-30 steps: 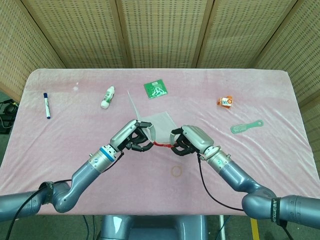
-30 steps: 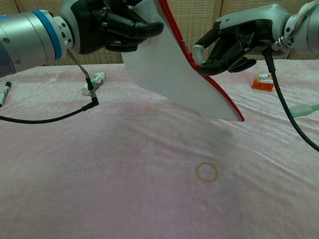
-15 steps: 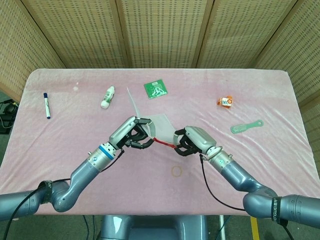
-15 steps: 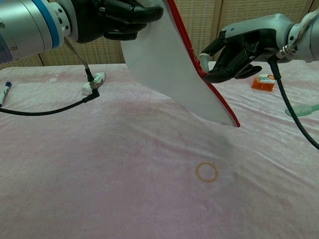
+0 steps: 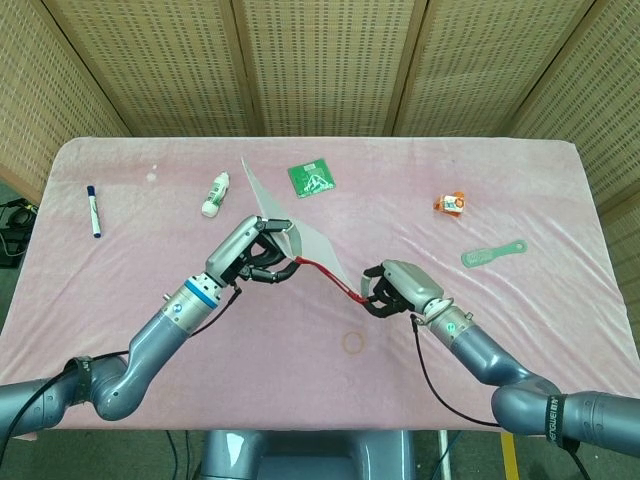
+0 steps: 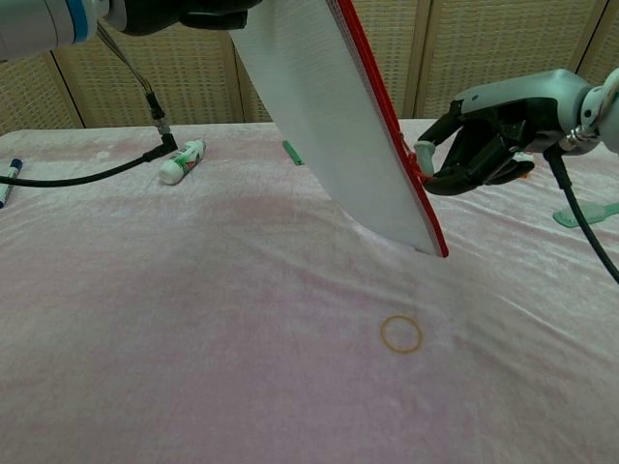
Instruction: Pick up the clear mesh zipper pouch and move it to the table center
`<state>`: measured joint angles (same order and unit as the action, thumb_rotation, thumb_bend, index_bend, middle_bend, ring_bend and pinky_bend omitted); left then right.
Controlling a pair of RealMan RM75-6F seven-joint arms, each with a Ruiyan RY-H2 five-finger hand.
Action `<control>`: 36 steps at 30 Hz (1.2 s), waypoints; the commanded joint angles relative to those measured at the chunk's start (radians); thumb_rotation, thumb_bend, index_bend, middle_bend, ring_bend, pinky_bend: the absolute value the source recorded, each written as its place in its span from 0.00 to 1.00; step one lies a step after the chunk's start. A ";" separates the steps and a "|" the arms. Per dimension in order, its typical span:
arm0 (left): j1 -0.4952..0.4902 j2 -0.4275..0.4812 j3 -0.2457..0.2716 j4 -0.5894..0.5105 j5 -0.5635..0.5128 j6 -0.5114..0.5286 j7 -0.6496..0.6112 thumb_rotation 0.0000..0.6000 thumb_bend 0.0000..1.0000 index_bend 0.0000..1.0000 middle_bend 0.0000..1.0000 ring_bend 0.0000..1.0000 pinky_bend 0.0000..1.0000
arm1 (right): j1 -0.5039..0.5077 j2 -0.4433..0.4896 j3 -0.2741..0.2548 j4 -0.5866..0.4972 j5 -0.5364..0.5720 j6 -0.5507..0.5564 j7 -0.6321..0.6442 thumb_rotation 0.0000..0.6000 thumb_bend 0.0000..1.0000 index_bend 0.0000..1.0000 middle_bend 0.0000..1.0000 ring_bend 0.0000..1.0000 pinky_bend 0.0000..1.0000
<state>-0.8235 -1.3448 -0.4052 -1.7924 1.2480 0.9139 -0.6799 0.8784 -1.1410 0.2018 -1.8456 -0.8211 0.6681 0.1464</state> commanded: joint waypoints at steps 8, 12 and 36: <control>0.013 0.040 -0.017 -0.026 -0.028 0.011 0.015 1.00 0.71 0.87 1.00 0.83 1.00 | -0.030 0.024 -0.041 0.011 -0.027 -0.050 0.010 1.00 0.80 0.80 0.99 0.96 1.00; 0.014 0.043 -0.017 -0.028 -0.030 0.010 0.011 1.00 0.71 0.87 1.00 0.83 1.00 | -0.040 0.026 -0.047 0.020 -0.041 -0.059 0.018 1.00 0.80 0.80 0.99 0.96 1.00; 0.020 0.055 -0.019 -0.026 -0.037 0.038 0.052 1.00 0.71 0.87 1.00 0.83 1.00 | -0.043 0.066 -0.109 0.088 -0.032 -0.149 0.003 1.00 0.80 0.80 0.99 0.96 1.00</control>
<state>-0.8034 -1.2901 -0.4241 -1.8192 1.2115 0.9515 -0.6277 0.8351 -1.0762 0.0941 -1.7594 -0.8537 0.5208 0.1501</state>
